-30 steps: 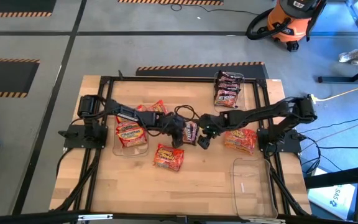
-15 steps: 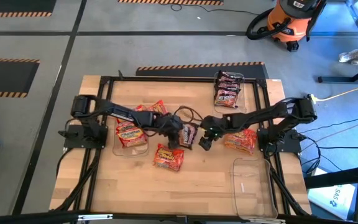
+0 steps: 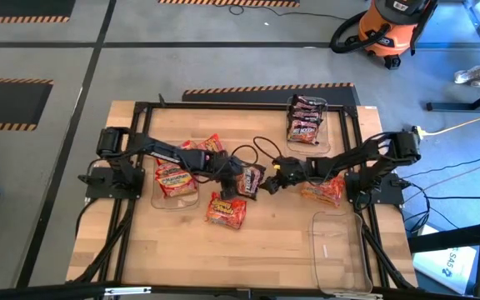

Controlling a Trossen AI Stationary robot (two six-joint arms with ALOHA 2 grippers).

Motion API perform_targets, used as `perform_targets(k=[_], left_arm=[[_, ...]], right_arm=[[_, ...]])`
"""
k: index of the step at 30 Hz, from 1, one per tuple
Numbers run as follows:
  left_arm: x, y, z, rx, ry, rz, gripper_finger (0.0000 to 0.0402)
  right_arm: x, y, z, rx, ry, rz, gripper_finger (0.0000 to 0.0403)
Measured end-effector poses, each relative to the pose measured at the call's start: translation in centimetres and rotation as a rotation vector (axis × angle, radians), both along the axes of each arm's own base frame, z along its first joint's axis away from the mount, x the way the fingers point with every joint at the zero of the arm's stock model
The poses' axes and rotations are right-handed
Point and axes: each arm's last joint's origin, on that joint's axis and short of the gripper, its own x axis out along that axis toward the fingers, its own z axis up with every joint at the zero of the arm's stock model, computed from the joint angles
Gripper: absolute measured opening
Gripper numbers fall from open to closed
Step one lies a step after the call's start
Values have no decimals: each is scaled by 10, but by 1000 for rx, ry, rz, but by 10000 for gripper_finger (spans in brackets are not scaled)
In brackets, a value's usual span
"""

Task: Sort Maruchan noodles
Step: Put the black noodle pack into the top transparent bin

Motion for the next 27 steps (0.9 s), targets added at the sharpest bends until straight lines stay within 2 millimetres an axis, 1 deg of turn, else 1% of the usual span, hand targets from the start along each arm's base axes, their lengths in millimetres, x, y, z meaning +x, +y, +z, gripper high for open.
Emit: perform_targets(k=[6,12,23,27], left_arm=[[7,0,-10,-14,-24,24,121],[9,-1,-10,-27,-46,28,121],[14,-5,-8,-71,-106,6,121],[14,-8,-8,-71,-112,-2,121]], right_arm=[[8,1,-9,45,-54,9,294],[15,0,-15,46,-89,-27,294],[20,-2,-8,19,-195,-49,294],[20,-2,-8,0,-196,-38,294]])
